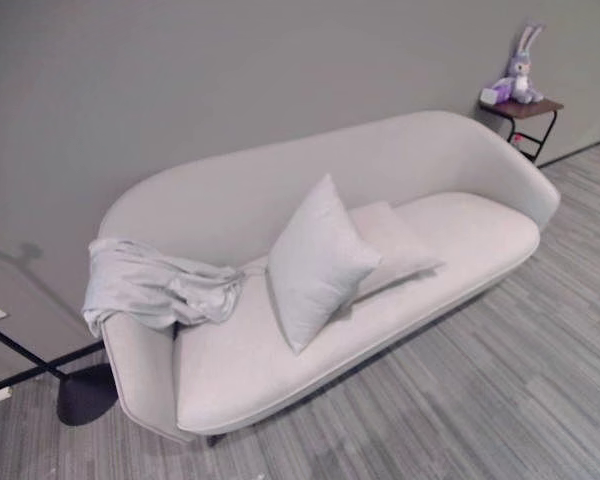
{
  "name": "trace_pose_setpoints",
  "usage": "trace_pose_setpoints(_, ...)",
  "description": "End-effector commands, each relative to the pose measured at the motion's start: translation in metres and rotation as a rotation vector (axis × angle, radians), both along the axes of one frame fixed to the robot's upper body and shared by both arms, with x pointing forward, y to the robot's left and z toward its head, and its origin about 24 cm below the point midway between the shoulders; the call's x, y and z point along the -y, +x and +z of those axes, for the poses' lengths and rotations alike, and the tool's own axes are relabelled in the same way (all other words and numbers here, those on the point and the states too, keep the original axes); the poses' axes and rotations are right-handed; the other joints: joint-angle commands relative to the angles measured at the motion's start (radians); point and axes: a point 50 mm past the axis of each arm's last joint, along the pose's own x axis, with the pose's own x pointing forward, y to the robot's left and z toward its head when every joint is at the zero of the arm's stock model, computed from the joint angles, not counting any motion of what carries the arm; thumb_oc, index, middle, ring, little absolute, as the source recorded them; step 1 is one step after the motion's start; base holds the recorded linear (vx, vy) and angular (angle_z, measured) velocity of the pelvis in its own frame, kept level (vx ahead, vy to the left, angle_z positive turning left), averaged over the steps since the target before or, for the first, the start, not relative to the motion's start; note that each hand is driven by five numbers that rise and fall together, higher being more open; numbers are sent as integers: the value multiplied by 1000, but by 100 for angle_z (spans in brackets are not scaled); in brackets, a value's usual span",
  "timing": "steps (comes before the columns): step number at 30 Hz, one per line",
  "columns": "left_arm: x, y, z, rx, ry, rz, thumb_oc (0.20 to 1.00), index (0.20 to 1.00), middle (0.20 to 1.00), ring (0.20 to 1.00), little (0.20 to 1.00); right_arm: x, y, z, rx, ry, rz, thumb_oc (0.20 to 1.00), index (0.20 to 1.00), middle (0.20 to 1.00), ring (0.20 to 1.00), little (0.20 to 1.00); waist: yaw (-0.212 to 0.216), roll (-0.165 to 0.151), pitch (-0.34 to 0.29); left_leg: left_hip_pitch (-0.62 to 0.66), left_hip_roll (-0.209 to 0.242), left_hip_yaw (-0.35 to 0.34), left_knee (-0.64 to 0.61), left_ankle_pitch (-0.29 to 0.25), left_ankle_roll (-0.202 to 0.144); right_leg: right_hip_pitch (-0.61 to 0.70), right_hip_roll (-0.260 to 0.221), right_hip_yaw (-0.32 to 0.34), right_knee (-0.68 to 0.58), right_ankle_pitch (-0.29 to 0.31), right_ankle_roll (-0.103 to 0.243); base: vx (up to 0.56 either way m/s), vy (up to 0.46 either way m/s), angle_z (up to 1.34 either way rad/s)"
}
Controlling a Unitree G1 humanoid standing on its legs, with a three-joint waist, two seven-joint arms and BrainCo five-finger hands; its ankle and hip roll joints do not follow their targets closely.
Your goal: Hang the clothes on the sofa on the clothes rack.
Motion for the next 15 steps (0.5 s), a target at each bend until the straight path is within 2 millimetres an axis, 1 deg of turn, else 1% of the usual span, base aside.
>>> trace_pose_setpoints(1, 10, 13, -1, 26, -25, 39, 1000, 1000, 1000, 1000, 1000, -5, 12, 1, -22, 13, -1, 1000, 1000, 1000, 1000, 1000, 17, -18, 5, 33, 23, 17, -71, 59, -56, 25, -25, -29, -70, 13, 52, 0, 0, 0)
trace_pose_setpoints(5, 10, 18, 0, 46, -19, 54, 1000, 1000, 1000, 1000, 1000, -7, 15, 1, -15, 10, 32, 1000, 1000, 1000, 1000, 1000, 20, -17, 5, 35, 24, 17, -70, 59, -56, 27, -26, -30, -70, 14, 52, 0, 0, 0)
trace_pose_setpoints(6, 8, 21, 1, 63, -15, 101, 1000, 1000, 1000, 1000, 1000, -8, 16, 0, -17, 8, 61, 1000, 1000, 1000, 1000, 1000, 24, -18, 5, 35, 23, 16, -70, 59, -56, 27, -26, -32, -70, 14, 52, 0, 0, 0)
trace_pose_setpoints(8, 8, 20, 1, 59, -18, 130, 1000, 1000, 1000, 1000, 1000, -8, 15, 0, -24, 3, 92, 1000, 1000, 1000, 1000, 1000, 21, -18, 4, 36, 24, 15, -70, 59, -57, 29, -26, -32, -70, 14, 52, 0, 0, 0)
trace_pose_setpoints(12, 8, 21, 1, 62, -18, 118, 1000, 1000, 1000, 1000, 1000, -8, 15, 0, -28, 2, 130, 1000, 1000, 1000, 1000, 1000, 19, -16, 4, 38, 24, 13, -71, 59, -57, 32, -26, -35, -70, 14, 50, 0, 0, 0)
trace_pose_setpoints(15, 10, 18, 0, 53, -26, 102, 1000, 1000, 1000, 1000, 1000, -8, 13, 0, -36, -5, 167, 1000, 1000, 1000, 1000, 1000, 20, -15, 6, 39, 23, 11, -71, 60, -57, 33, -26, -38, -70, 15, 50, 0, 0, 0)
